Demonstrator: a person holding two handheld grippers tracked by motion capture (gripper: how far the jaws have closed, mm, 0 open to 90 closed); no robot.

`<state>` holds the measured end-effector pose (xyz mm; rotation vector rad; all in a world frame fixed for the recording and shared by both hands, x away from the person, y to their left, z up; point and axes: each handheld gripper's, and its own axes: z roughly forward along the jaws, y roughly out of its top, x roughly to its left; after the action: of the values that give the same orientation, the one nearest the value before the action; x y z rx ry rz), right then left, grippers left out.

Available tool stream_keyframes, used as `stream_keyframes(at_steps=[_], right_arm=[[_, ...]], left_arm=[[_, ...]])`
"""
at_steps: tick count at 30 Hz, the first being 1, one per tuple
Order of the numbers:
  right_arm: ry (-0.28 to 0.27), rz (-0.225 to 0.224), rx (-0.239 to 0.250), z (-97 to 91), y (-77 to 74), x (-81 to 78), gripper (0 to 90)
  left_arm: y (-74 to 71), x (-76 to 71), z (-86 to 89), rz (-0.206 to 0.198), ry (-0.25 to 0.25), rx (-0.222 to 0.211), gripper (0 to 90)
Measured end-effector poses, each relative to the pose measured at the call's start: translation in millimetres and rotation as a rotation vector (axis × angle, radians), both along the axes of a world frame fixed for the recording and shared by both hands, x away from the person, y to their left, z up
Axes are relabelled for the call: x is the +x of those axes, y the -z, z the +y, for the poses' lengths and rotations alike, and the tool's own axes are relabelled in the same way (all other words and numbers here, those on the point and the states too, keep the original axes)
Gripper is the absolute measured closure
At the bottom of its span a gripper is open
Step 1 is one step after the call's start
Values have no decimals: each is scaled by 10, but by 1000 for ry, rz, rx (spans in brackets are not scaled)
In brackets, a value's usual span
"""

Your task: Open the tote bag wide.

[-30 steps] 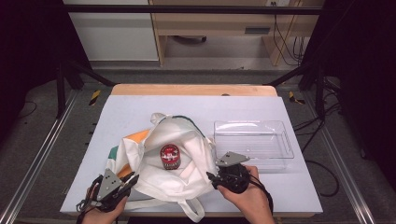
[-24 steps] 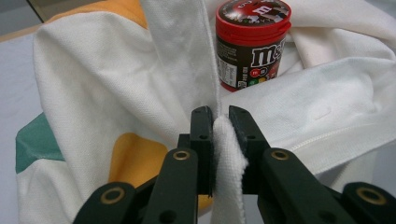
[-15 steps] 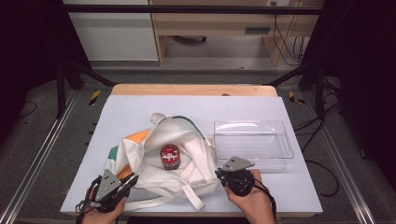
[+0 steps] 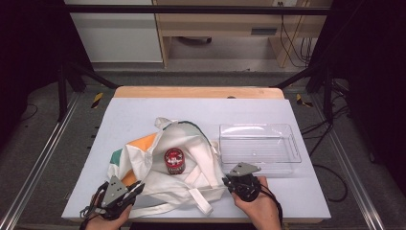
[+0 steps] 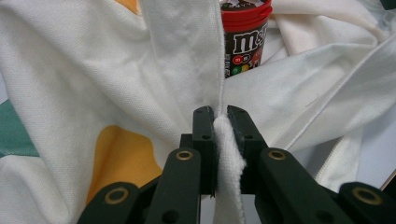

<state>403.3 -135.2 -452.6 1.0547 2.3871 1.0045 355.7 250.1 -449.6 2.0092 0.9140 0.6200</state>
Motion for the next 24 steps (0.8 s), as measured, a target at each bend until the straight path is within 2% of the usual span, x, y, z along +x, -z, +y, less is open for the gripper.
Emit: stream_keyframes(at_steps=[4,10,16,20,22,24], right_arm=[[3,-35,19,-11,-38,-24,727],[-17,-93,41,10,-234,-74,588],[-60,-137,34,126,-507,-56,555],[-103,-151,4,251,-686,75,553],[-131,-165,-21,344,-789,192,536],[-158,-156,-30,413,-843,312,520]], left_arm=[[1,2,10,-3,-4,-3,823],[-3,-4,15,-16,-14,-3,813],[-4,-8,16,-24,-22,-11,798],[-8,-9,18,-29,-23,-15,788],[-9,-9,21,-29,-23,-17,786],[-9,-9,24,-29,-24,-20,783]])
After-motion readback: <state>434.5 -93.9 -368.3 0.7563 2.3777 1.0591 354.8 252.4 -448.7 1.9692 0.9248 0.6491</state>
